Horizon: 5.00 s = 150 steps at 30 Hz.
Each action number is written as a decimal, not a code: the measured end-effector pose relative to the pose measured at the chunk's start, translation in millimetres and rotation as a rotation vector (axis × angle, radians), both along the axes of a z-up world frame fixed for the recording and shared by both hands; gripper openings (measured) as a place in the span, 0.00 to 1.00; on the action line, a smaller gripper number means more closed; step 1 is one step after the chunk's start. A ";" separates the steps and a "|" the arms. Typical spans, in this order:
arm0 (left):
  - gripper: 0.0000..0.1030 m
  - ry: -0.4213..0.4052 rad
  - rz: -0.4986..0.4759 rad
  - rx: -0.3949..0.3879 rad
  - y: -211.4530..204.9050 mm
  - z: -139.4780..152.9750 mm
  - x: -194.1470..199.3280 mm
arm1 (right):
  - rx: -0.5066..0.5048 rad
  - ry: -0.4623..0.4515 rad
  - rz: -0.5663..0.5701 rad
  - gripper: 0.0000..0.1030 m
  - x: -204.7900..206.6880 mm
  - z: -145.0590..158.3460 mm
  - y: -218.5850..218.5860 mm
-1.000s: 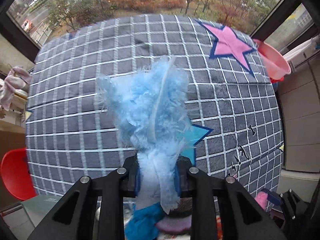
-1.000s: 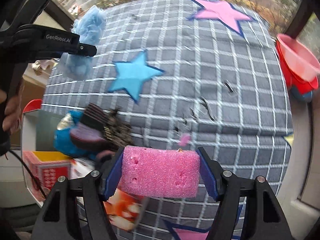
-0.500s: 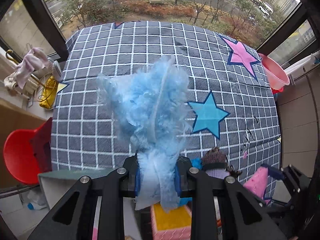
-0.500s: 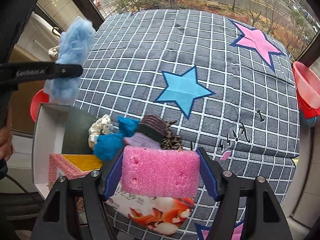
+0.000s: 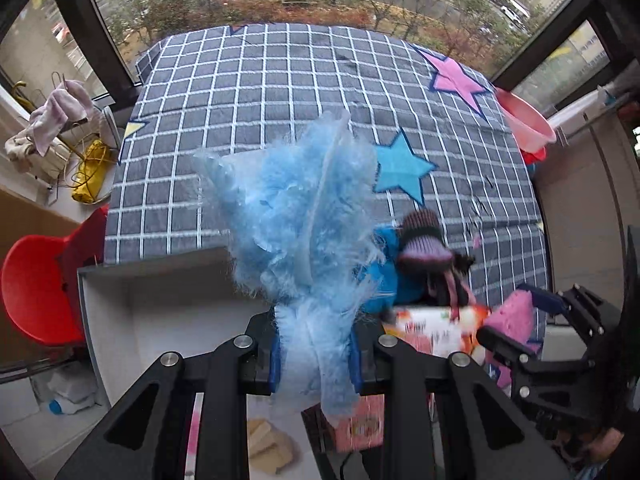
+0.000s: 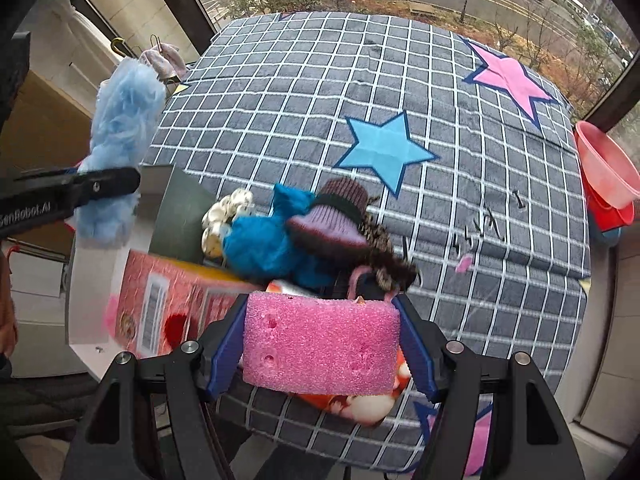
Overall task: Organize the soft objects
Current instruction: 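Carry the blue plush and pink sponge with both tools over the white box, then open both tools to drop the blue plush and pink sponge into the box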
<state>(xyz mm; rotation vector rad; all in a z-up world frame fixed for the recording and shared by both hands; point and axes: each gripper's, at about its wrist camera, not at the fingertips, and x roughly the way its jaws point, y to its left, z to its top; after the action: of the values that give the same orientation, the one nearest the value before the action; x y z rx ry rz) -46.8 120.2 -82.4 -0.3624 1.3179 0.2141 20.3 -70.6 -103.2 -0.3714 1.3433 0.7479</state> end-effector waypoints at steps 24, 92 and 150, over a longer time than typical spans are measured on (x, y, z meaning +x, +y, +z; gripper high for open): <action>0.27 0.047 -0.086 -0.048 -26.7 -12.5 -132.3 | -0.010 0.093 0.018 0.69 -115.8 9.8 11.4; 0.27 0.158 0.114 -0.034 94.4 -110.6 -178.5 | -0.103 0.082 0.265 0.69 -181.8 -6.7 163.3; 1.00 -0.016 0.068 -0.205 70.5 -47.3 -152.3 | 0.030 -0.008 -0.242 1.00 -87.7 48.0 39.0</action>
<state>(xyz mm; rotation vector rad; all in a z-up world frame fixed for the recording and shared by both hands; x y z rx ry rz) -199.2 190.8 -129.7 -0.5814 1.3160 0.1327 -67.4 -31.6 -55.2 -0.1834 1.3395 0.5636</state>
